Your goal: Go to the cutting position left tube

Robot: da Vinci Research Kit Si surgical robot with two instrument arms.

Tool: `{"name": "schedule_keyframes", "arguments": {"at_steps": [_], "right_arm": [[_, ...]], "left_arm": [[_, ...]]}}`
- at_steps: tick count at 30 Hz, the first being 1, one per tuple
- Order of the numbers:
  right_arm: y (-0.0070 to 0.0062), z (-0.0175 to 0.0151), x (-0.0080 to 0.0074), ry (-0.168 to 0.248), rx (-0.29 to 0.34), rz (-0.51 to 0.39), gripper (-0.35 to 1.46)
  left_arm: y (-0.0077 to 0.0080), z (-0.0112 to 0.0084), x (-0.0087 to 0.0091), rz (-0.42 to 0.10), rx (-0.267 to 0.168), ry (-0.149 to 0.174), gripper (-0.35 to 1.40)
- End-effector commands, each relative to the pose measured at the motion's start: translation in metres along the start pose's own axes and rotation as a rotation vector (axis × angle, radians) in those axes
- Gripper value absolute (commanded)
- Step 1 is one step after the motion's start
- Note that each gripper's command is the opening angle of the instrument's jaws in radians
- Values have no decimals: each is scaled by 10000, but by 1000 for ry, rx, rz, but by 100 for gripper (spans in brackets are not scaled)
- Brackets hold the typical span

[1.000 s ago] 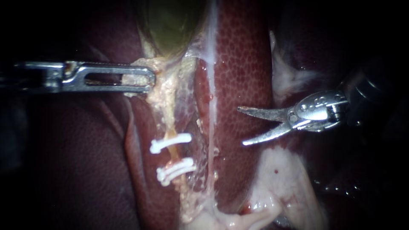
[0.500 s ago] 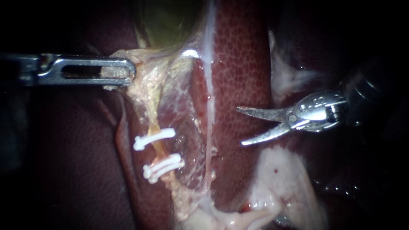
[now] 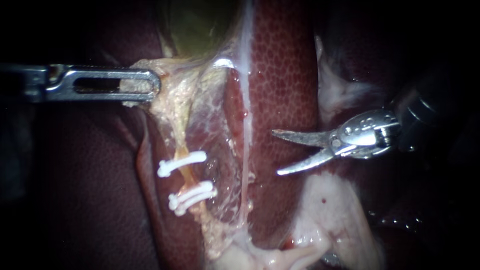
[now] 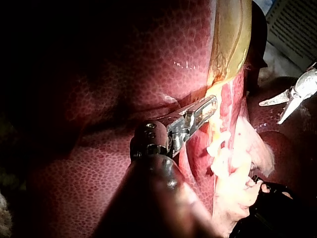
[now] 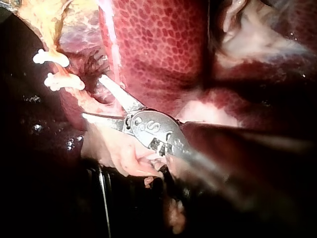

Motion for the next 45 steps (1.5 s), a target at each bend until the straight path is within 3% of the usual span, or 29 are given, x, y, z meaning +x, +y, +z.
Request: {"name": "schedule_keyframes", "arguments": {"at_steps": [1, 25, 36, 45], "right_arm": [[-1, 3, -2, -4, 6, 5, 145], [-13, 106, -58, -67, 99, 71, 143], [-19, 135, -65, -74, 131, 84, 143], [-19, 151, -62, -76, 161, 91, 143]], "left_arm": [[0, 0, 0, 0, -1, 0, -35], [-6, 3, 1, -1, 1, 1, -35], [-7, 4, 3, -1, 4, 3, -35], [-7, 6, 5, 0, 8, 5, -35]]}}
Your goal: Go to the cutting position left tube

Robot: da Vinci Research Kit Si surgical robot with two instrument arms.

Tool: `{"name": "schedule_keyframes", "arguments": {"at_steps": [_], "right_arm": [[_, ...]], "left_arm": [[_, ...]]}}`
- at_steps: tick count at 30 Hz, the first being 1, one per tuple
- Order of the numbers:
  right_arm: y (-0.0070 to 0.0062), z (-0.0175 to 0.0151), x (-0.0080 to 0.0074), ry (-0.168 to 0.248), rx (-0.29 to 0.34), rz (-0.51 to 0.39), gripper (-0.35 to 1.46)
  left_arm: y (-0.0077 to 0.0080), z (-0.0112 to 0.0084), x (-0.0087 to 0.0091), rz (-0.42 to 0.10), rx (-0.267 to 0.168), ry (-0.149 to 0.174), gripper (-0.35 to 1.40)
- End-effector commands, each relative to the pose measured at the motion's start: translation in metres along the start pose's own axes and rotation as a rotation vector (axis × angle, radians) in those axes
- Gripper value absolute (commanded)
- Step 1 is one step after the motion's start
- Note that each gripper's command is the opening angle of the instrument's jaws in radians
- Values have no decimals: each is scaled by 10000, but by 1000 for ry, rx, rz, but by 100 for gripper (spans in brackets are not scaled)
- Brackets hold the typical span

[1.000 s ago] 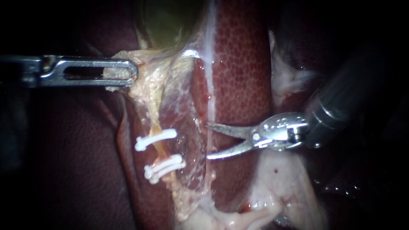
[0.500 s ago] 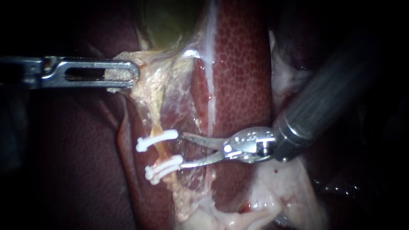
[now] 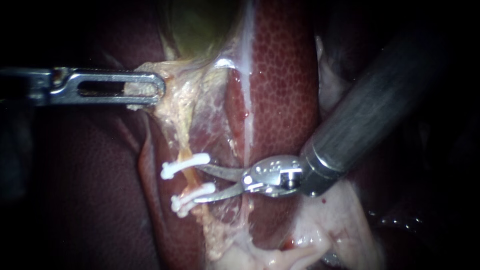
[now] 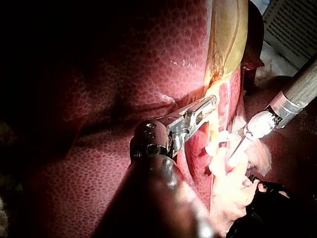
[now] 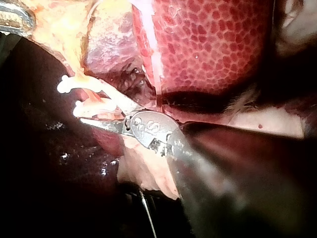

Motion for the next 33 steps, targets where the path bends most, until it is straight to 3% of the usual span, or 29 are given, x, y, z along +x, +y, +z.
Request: {"name": "schedule_keyframes", "arguments": {"at_steps": [1, 16, 33], "right_arm": [[0, 1, 0, -3, 6, -2, 143], [-4, 9, -3, -22, 119, 18, 138], [4, 18, 14, -30, 218, 18, 135]], "left_arm": [[0, 0, 0, 0, 1, 1, -35], [-1, 1, 1, 0, 0, 0, -35], [-1, 2, 1, 0, 0, 0, -35]]}}
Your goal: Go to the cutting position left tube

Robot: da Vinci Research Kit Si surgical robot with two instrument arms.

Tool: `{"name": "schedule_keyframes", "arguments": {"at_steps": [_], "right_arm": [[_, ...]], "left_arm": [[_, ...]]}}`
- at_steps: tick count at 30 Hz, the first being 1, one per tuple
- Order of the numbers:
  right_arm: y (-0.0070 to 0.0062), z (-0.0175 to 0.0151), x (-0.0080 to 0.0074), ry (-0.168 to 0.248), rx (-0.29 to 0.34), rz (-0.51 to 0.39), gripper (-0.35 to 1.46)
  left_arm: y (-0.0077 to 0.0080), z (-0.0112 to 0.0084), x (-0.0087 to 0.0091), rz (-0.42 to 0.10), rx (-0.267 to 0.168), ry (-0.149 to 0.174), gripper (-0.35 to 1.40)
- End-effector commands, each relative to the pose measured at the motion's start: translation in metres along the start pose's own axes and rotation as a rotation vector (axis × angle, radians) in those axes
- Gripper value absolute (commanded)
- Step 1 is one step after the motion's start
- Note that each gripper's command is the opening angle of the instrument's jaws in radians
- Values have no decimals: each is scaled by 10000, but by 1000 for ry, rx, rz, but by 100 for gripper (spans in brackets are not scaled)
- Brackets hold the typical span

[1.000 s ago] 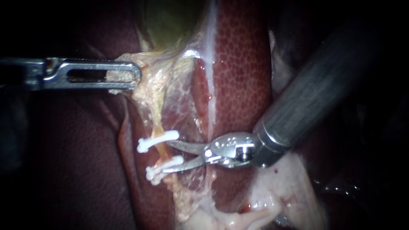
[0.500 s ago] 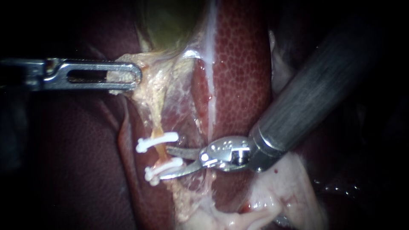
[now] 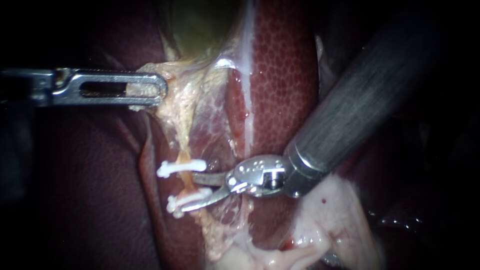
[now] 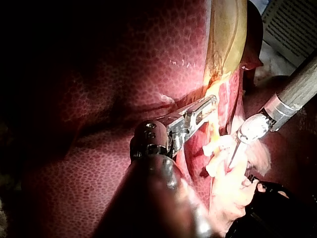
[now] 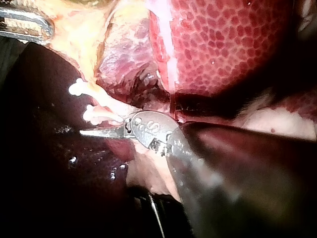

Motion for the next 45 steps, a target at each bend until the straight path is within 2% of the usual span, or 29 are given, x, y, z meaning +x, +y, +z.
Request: {"name": "schedule_keyframes", "arguments": {"at_steps": [1, 7, 16, 26, 45], "right_arm": [[1, 0, 1, 0, 1, 4, 135], [5, 8, 4, -4, 17, 29, 131], [16, 26, 4, 0, 8, 62, 130], [26, 35, 7, 35, 7, 103, 121], [36, 34, 14, 112, 8, 136, 120]], "left_arm": [[0, 0, 0, 0, 0, 0, -35], [0, 2, 0, 0, -1, -1, -35], [0, 3, 1, 0, -2, -1, -35], [0, 3, 1, 0, 1, 0, -35], [0, 4, 2, 1, 0, 0, -35]]}}
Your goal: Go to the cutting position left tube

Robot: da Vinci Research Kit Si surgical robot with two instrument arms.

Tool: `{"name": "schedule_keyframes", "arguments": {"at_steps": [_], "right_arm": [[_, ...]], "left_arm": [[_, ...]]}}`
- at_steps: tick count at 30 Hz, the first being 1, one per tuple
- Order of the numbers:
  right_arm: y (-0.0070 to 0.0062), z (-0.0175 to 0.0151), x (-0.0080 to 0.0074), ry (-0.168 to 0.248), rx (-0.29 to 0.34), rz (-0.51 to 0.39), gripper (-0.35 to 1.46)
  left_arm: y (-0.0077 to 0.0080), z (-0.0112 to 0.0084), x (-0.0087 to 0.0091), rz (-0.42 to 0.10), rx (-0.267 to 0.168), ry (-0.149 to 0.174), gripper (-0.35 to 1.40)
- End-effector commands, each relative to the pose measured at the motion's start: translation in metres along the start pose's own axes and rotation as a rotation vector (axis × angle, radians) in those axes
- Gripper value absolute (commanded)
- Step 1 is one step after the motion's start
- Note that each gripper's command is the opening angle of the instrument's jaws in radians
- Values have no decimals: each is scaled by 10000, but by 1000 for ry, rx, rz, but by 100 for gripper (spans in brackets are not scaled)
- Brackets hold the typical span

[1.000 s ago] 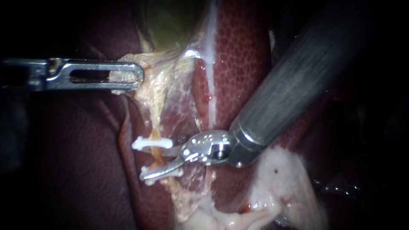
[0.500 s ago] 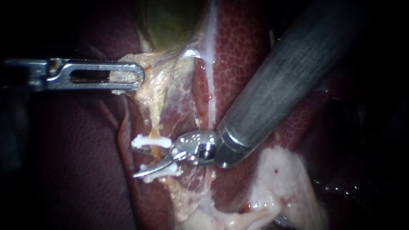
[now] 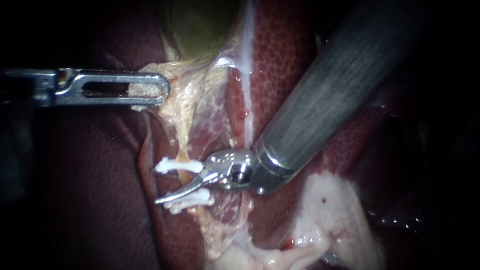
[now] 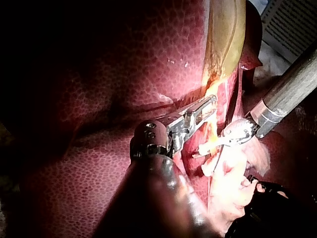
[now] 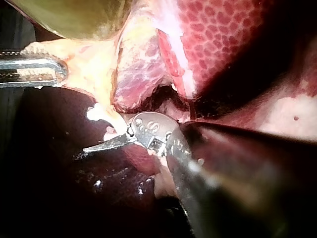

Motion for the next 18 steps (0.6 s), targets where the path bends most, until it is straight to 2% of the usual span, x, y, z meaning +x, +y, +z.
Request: {"name": "schedule_keyframes", "arguments": {"at_steps": [1, 11, 13, 14, 16, 17, 18], "right_arm": [[0, 1, 0, -1, -1, -1, 120], [3, 2, -2, -1, -2, -1, 120], [3, 3, -2, -1, -2, 4, 115], [3, 3, -3, 2, -3, 45, 83], [1, -1, -5, 0, 15, 162, -18], [1, -1, -5, 7, -1, 173, -35], [2, -1, -5, 8, -4, 173, -35]], "left_arm": [[0, 0, 0, 0, -1, 0, -35], [0, 1, 1, 1, 1, 1, -35], [0, 1, 1, 1, 1, 1, -35], [0, 1, 1, 1, 1, 1, -35], [0, 1, 1, 1, 1, 1, -35], [0, 1, 1, 1, 1, 0, -35], [0, 1, 1, 1, 1, 1, -35]]}}
